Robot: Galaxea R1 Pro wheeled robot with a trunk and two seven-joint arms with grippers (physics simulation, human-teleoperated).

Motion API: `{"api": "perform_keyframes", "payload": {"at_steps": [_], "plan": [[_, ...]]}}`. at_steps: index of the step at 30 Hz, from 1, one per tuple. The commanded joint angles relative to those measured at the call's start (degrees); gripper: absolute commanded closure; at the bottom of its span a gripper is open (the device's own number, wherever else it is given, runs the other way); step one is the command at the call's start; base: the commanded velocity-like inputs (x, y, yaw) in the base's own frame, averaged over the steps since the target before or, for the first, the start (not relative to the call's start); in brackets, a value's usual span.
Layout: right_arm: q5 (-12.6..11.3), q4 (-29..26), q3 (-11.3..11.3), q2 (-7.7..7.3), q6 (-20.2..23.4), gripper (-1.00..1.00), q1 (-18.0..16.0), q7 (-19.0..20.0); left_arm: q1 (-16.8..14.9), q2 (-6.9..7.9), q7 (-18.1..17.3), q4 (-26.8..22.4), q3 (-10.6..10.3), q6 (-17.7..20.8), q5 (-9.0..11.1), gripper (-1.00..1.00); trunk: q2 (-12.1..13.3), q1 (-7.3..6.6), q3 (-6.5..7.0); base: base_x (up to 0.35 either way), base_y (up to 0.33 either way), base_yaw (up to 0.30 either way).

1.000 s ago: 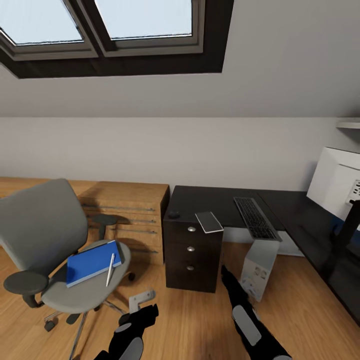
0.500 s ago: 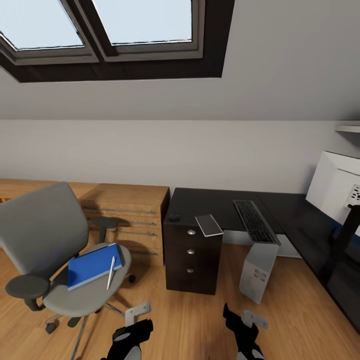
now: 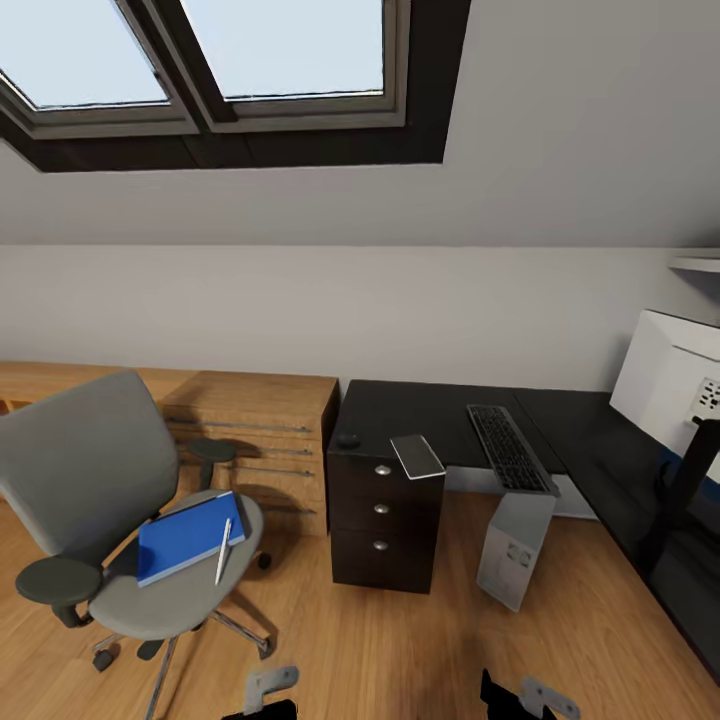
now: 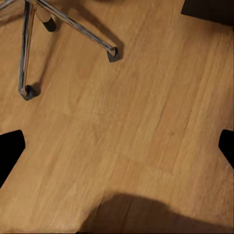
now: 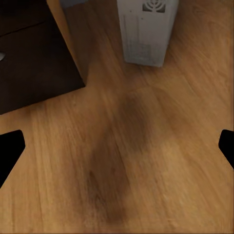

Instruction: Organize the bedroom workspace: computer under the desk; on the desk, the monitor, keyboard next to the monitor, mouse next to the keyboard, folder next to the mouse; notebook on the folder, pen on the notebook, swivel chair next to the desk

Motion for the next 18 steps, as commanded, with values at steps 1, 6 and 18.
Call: {"api": "perform_keyframes", "payload": {"at_steps": [1,6,18], "plan": [[-0.2,0.1,0.5,-0.09,-0.2,-1.0,0.0,-0.3,-0.1,-0.04,0.2,0.9,-0.5,0.1,0.1,-1.0,0.4,-0.23,0.12,0.0,0.0,0.0],[-0.2,0.3,0.5,-0.26,-0.6,-1.0,0.0,-0.4,-0.1,-1.55,-3.2,6.2,-0.9,-0.8,0.1,-1.0,2.4,-1.32,1.02,0.0,0.0,0.0],[-0.2,0.5,0.4,-0.56,-0.6,-1.0,0.8,-0.5,-0.1,-2.94,-8.8,12.3,-0.8,-4.6,0.0,-1.0,7.2,-3.96,3.17,0.0,0.0,-0.001]]}}
